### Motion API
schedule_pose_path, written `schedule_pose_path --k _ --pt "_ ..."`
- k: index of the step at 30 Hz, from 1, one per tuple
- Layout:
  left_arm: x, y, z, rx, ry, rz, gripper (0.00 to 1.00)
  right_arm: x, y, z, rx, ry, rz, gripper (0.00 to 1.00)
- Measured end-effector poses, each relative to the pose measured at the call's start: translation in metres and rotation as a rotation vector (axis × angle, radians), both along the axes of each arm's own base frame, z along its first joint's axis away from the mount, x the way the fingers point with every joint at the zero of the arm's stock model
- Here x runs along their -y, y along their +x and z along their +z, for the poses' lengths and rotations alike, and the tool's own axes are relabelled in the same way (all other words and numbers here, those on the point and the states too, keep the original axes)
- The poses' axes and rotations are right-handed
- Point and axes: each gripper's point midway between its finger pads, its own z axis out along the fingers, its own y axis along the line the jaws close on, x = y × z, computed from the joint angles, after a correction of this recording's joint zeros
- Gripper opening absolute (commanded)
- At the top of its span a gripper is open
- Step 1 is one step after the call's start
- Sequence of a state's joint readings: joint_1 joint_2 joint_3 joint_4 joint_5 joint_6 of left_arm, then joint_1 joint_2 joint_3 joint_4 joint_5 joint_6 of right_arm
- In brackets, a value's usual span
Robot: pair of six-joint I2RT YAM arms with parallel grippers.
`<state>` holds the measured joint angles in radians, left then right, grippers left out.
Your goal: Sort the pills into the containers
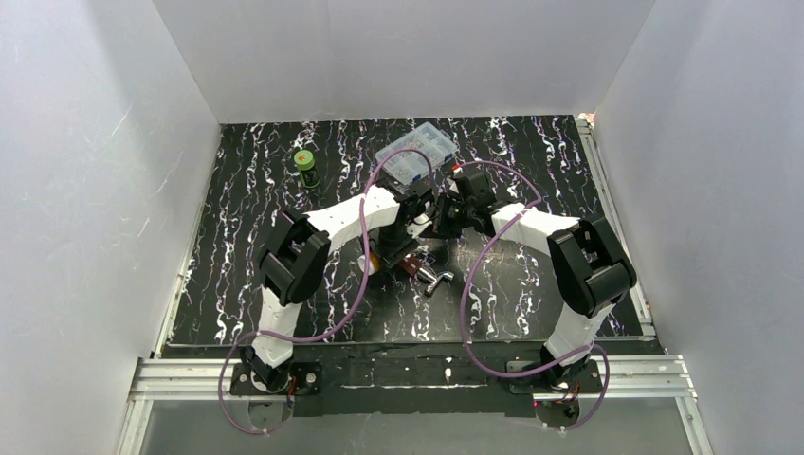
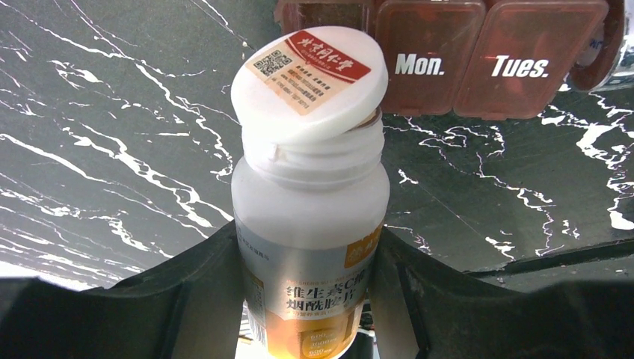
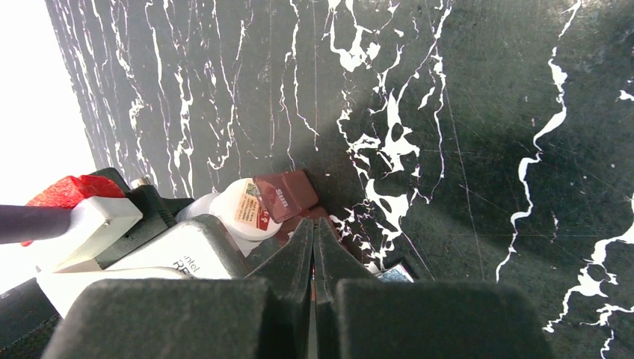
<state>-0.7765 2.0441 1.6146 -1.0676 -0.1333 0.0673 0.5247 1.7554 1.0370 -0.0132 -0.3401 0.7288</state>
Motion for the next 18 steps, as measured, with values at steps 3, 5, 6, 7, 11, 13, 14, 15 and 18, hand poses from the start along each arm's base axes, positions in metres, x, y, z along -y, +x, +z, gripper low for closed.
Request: schedule_pose_path --k 3,5,6,7,11,13,14,15,18 --pt "-0.0002 0.0001 -0.0003 0.0 0.013 -0.004 0.0 0.0009 -0.0009 -0.0011 -0.006 -0.004 -0.001 0.03" --pt "-0.0003 0.0001 -0.0007 0.0 0.02 -0.008 0.0 0.0019 -0.0019 -0.0022 -0.011 -0.008 -0.001 0.03" --pt "-0.0003 -0.0001 -0.0001 0.0 0.023 -0.009 0.0 0.0021 -0.0023 -0.0026 -0.013 -0.009 -0.001 0.03" --pt "-0.001 0.0 0.0008 -0.001 0.03 -0.01 0.0 0.0021 -0.0023 -0.0026 -0.013 -0.009 -0.001 0.03" --pt "-0.0016 0.0032 0.0016 0.004 0.056 -0.017 0.0 0.0024 -0.0024 -0.003 -0.014 -0.011 -0.002 0.03" --pt "-0.0027 0.0035 0.0 0.002 0.065 -0.018 0.0 0.0028 -0.0033 -0.0036 -0.018 -0.014 -0.001 0.03" --pt "-0.0032 0.0035 -0.0004 0.002 0.069 -0.017 0.0 0.003 -0.0036 -0.0038 -0.02 -0.014 -0.001 0.03" --pt "-0.0035 0.0033 -0.0007 0.0 0.071 -0.018 0.0 0.0031 -0.0039 -0.004 -0.021 -0.015 -0.001 0.03" --pt "-0.0041 0.0026 -0.0005 -0.002 0.074 -0.018 0.0 0.0032 -0.0047 -0.0045 -0.025 -0.016 0.0 0.03"
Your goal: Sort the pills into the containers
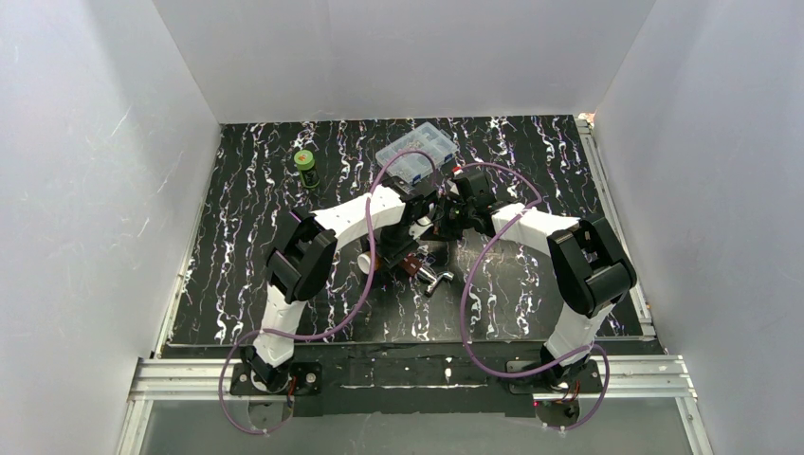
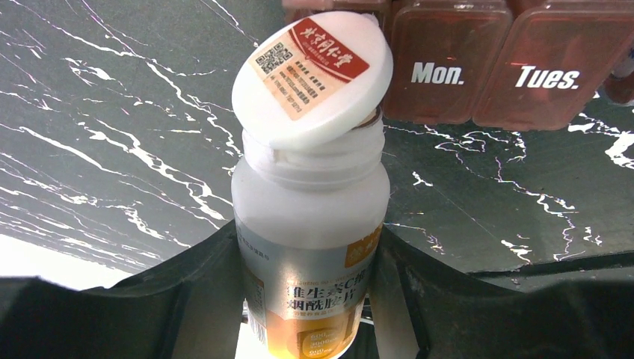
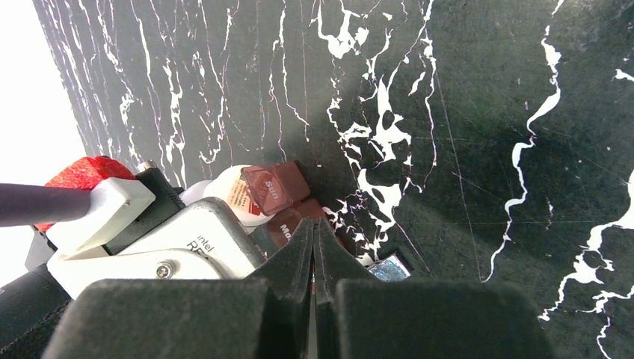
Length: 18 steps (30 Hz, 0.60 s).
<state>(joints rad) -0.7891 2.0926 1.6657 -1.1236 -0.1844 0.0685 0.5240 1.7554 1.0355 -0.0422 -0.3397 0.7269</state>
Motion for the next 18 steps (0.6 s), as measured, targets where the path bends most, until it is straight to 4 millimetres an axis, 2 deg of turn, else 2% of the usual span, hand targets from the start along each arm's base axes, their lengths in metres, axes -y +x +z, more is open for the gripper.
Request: schedule_pose_path --k 18 --pt "0.0004 0.0012 0.002 0.01 0.007 -0.004 0.0 -0.0004 -0.0006 0.0002 -0.002 0.002 0.002 0.03"
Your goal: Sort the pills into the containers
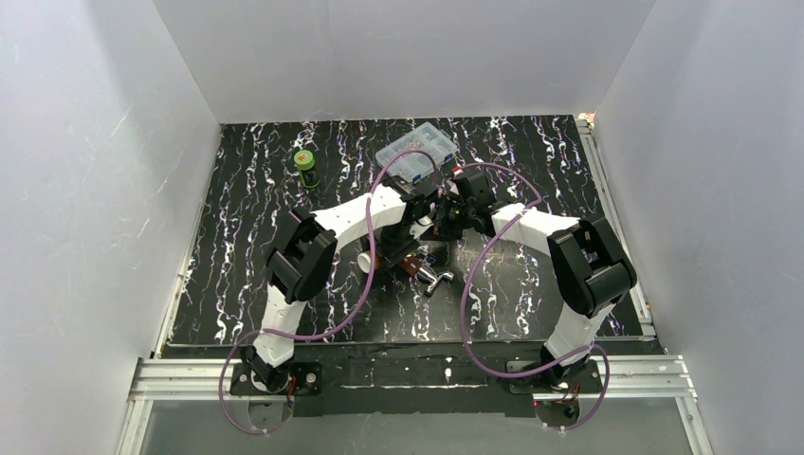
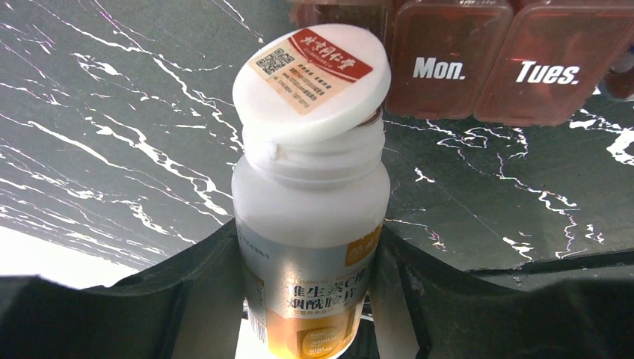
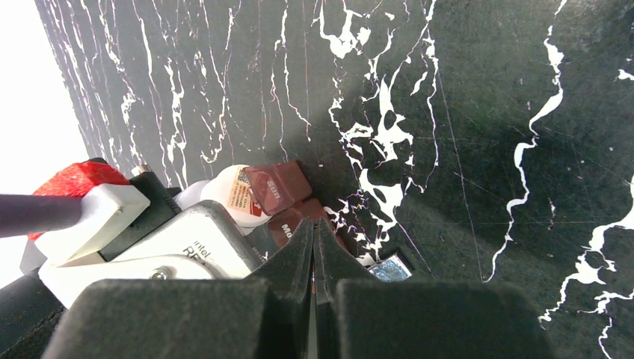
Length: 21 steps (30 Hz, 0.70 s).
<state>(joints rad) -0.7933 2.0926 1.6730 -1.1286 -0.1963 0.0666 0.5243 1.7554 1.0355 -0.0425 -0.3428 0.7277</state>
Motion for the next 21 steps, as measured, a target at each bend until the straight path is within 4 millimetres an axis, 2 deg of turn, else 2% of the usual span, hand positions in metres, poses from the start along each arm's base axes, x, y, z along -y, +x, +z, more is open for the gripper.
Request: schedule_pose_path --k 9,21 --pt "0.0061 0.0041 0.007 0.017 -0.017 -0.003 0.0 -0.0014 0.0024 0.0023 0.012 0.009 0.0 0.03" --pt "0.006 -0.0006 0.0005 0.004 -0.019 0.01 0.0 0.0004 -0.0006 -0.0004 -0.003 -0.001 0.0 0.03"
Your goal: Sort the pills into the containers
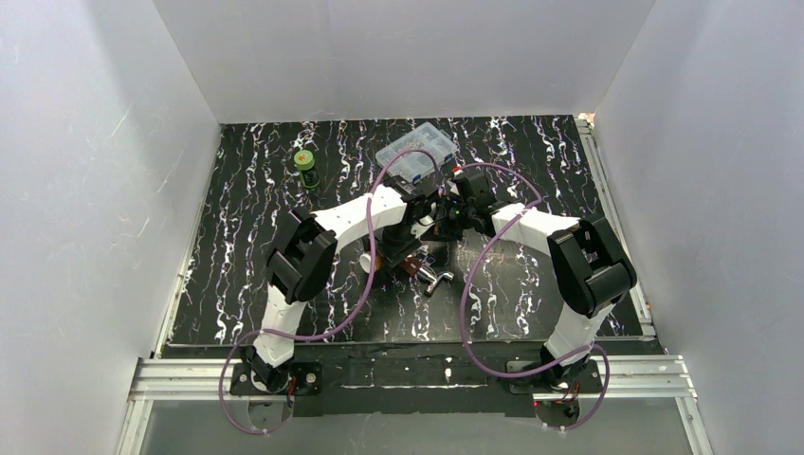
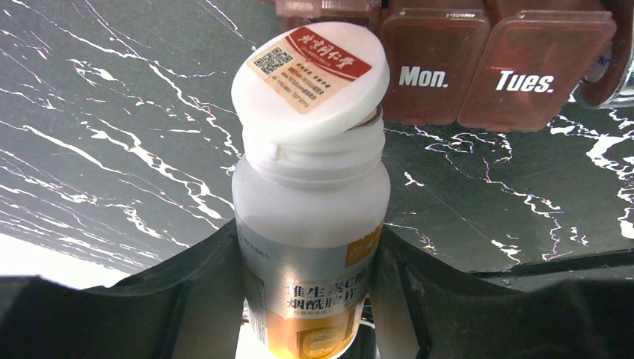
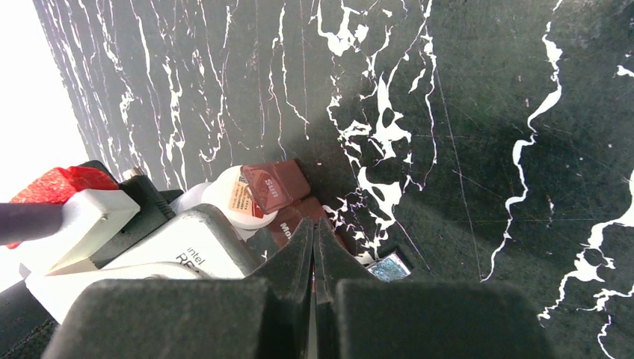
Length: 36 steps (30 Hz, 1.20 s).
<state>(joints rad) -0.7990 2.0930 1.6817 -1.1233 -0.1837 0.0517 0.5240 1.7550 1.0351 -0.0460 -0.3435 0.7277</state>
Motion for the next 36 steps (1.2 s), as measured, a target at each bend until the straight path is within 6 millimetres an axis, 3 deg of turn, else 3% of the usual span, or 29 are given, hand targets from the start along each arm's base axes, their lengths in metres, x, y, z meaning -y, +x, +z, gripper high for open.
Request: schedule_pose_path --k 19,36 --pt "-0.0066 -0.0049 -0.0005 -0.033 0.059 -0.021 0.0 0.0031 -0.005 -0.0046 -0.024 -0.015 0.0 0.03" --pt "-0.0043 0.0026 0.0066 0.013 0.075 -0.044 0.0 0.0021 -0.0038 -0.0035 -0.017 -0.01 0.001 0.03"
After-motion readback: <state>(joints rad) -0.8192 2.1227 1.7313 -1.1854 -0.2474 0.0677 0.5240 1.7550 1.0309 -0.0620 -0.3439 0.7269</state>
